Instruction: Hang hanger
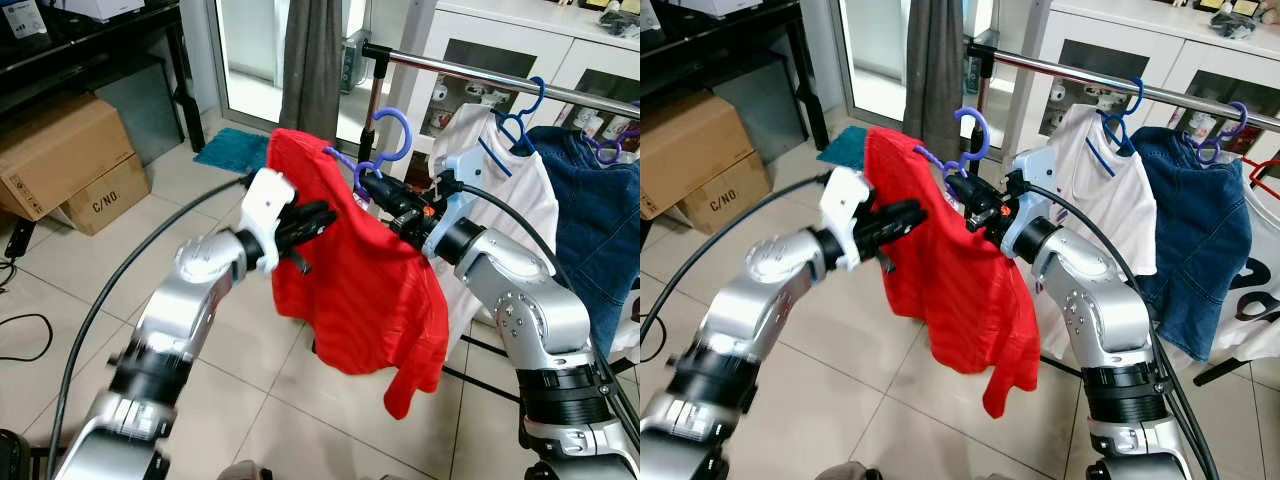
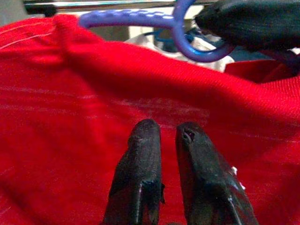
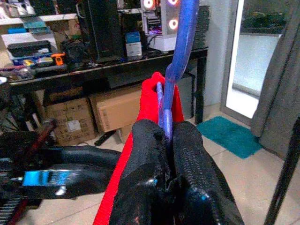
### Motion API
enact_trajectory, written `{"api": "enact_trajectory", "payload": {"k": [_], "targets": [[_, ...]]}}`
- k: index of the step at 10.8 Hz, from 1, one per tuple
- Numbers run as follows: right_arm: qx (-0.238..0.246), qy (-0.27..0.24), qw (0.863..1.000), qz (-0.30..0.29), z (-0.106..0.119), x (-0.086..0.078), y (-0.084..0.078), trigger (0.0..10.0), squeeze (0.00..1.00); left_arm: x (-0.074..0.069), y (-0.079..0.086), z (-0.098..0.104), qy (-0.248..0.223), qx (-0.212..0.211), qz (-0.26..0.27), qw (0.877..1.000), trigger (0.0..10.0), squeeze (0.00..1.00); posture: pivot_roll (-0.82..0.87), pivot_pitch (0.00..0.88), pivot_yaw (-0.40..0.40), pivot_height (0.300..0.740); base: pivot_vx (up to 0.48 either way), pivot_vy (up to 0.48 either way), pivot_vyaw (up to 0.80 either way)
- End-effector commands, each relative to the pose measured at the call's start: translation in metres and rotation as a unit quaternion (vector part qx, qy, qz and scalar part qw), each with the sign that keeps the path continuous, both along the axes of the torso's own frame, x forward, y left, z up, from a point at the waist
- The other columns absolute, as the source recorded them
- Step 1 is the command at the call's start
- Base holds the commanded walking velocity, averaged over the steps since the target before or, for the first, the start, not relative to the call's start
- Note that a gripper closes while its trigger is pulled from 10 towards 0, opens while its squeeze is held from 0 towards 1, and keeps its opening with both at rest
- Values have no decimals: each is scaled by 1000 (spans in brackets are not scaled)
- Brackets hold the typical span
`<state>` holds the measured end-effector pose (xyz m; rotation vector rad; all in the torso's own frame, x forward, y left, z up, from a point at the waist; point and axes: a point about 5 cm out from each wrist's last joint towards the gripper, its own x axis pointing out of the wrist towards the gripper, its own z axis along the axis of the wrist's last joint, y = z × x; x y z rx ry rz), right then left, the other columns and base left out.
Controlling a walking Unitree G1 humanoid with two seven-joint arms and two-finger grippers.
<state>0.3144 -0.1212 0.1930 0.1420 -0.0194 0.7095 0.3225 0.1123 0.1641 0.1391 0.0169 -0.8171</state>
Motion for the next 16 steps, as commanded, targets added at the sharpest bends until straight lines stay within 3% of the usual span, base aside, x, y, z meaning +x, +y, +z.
{"api": "enact_trajectory", "payload": {"k": [1, 3, 4, 6, 7, 8, 9, 12, 13, 14, 15, 16], "targets": [[4, -30, 999, -31, 11, 3, -10, 0, 0, -1, 5, 7, -8, -13, 25, 1000, 0, 0, -66, 0, -32, 740, 0, 0, 0], [-27, -61, 992, -110, 9, 16, -18, 0, 0, -1, 18, 16, 2, -92, 78, 993, 0, 0, -63, 0, -41, 740, 0, 0, 0], [-45, -87, 986, -132, 7, 18, -14, 0, 0, 1, 16, 18, 34, -135, 78, 987, 10000, 0, -68, 0, -40, 740, 0, 0, 0], [-62, -125, 981, -138, 13, 15, -5, 0, 0, 1, 5, 20, 66, -182, 49, 980, 10000, 0, -63, 0, -42, 740, 0, 0, 0], [-74, -145, 978, -134, 15, 13, 0, 0, 0, -1, -3, 22, 84, -214, 21, 973, 10000, 1000, -65, 0, -38, 740, 0, 0, 0], [-89, -172, 973, -128, 19, 9, 7, 0, 0, 2, -8, 28, 104, -256, 2, 961, 10000, 1000, -74, 0, -28, 740, 0, 0, 0], [-130, -206, 964, -105, 23, 4, 17, 0, 0, 7, -9, 29, 120, -260, -24, 958, 10000, 1000, -82, 0, -19, 740, 0, 0, 0], [-167, -257, 948, -83, 31, -7, 30, 0, 0, 15, -11, 41, 137, -284, -80, 946, 10000, 1000, -103, 0, 14, 740, 0, 0, 0], [-169, -263, 946, -82, 32, -8, 31, 0, 0, 19, -12, 38, 146, -272, -73, 948, 10000, 255, -104, 0, 19, 740, 0, 0, 0], [-168, -269, 945, -83, 34, -10, 32, 0, 0, 21, -14, 32, 141, -249, -65, 956, 10000, 0, -108, 0, 29, 740, 0, 0, 0], [-167, -272, 944, -82, 35, -11, 34, 0, 0, 22, -14, 31, 135, -249, -69, 957, 10000, 0, -112, 0, 31, 740, 0, 0, 0], [-173, -276, 942, -75, 35, -13, 37, 0, 0, 23, -16, 31, 134, -251, -76, 956, 0, 0, -116, 0, 31, 740, 0, 0, 0]]}}
